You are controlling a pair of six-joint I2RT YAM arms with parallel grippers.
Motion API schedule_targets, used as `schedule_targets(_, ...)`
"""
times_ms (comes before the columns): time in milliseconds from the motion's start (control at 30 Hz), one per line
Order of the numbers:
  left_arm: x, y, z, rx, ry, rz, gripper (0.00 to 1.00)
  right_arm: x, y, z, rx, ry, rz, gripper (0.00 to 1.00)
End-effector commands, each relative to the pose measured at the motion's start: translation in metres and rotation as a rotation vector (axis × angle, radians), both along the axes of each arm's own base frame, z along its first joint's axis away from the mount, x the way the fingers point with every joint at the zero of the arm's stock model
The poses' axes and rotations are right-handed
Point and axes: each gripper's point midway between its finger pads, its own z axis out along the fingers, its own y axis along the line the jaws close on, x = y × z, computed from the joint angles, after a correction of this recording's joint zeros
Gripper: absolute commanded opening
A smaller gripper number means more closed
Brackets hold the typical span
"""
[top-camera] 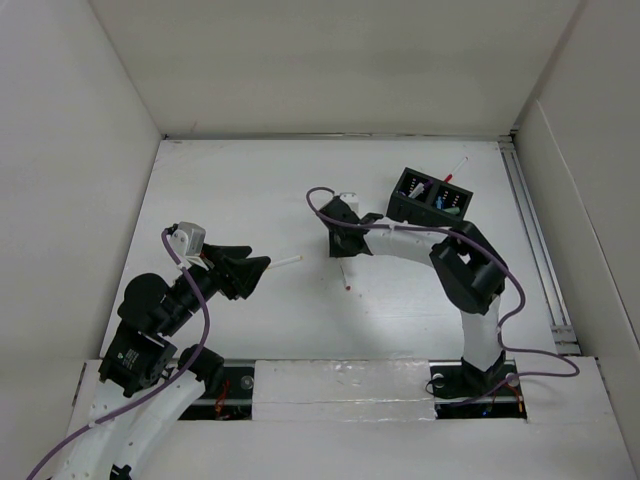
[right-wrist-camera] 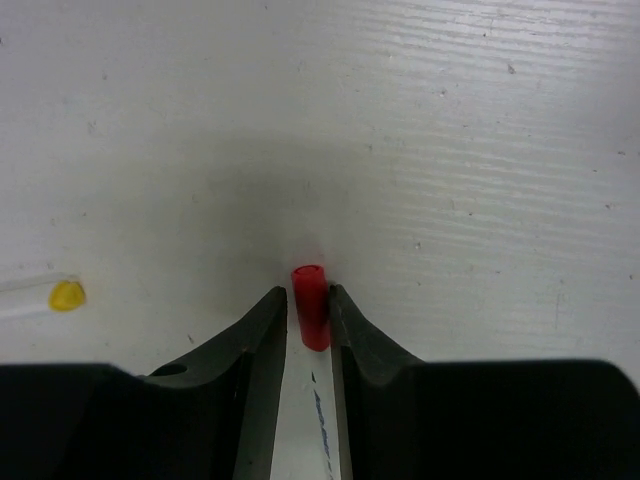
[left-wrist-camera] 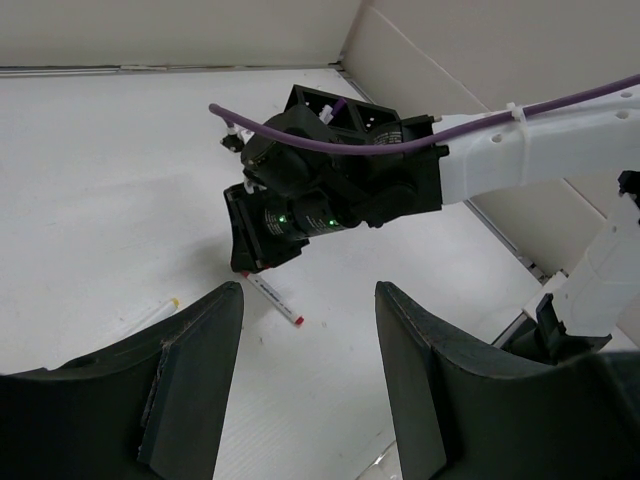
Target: Organize the desk
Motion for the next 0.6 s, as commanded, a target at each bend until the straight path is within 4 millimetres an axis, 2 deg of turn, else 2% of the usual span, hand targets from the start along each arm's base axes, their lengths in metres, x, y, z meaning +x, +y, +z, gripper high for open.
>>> schedule_targets(0, -0.001, 0.0, 0.011, -0.017, -0.052, -0.007, 0.52, -0.004, -0.002, 0.0, -0.034, 0.039, 0.021, 0.29)
schedule_targets(100, -0.002, 0.0, 0.011, -0.018, -0.055, -0.01, 0.52, -0.002, -0.01, 0.002, -0.051, 0.041, 0.005, 0.3)
schedule_targets(233, -0.001, -0.001, 0.01, -0.016, -0.051, -0.01, 0.52, 0.0, -0.01, 0.004, -0.082, 0.049, 0.019, 0.3)
schedule_targets(467, -0.001, 0.0, 0.011, -0.018, -0.055, -0.007, 0.52, -0.002, -0.021, -0.016, -0.17, 0.089, 0.022, 0.35)
schedule_targets(500, -0.001, -0.001, 0.011, -0.017, -0.053, -0.01, 0.52, -0.003, -0.022, -0.02, -0.177, 0.094, 0.024, 0.35)
schedule_targets(567, -0.001, -0.001, 0.009, -0.015, -0.046, -0.011, 0.52, -0.001, -0.026, -0.023, -0.184, 0.102, 0.02, 0.28)
